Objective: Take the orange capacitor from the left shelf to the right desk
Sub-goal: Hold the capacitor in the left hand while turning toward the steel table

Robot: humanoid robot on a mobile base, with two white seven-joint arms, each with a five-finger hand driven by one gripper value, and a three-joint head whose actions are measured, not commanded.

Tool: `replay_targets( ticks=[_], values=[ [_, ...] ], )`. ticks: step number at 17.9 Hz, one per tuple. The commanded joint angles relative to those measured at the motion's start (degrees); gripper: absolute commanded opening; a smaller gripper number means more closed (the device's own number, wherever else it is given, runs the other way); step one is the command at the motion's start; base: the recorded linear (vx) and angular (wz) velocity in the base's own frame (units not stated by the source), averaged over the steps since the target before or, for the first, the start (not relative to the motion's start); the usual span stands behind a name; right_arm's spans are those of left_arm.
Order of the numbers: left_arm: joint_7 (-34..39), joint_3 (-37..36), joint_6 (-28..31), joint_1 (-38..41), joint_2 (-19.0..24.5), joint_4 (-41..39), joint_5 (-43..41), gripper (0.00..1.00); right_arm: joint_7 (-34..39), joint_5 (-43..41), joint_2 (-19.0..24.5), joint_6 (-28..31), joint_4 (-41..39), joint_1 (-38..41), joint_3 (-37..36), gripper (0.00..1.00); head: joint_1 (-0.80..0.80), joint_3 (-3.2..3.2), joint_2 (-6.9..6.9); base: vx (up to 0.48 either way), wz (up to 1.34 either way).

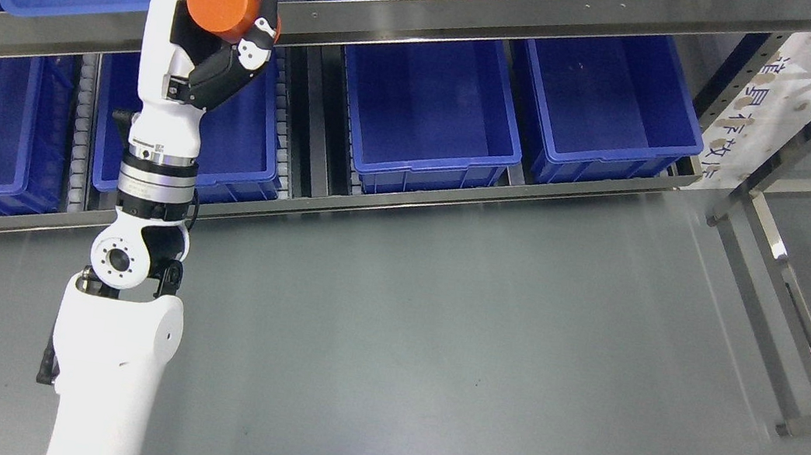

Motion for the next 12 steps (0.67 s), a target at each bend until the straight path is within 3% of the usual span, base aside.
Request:
replay_targets(
  ticks=[1, 12],
  values=[
    [0.06, -0.83, 0.09, 0.07, 1.00, -0.27, 0.00, 0.02, 0.01, 0.35, -0.96, -0.01, -1.00, 1.29, -0.61, 1.00, 0.00, 0.00, 0.00, 0.024, -0.16],
    [0.06, -3.11, 0.44, 0.68, 1.00, -0.27, 0.00, 0.02, 0.01, 0.35, -0.96, -0.01, -1.00, 1.20, -0.61, 1.00, 0.00, 0.00, 0.00, 0.054, -0.45]
  ],
)
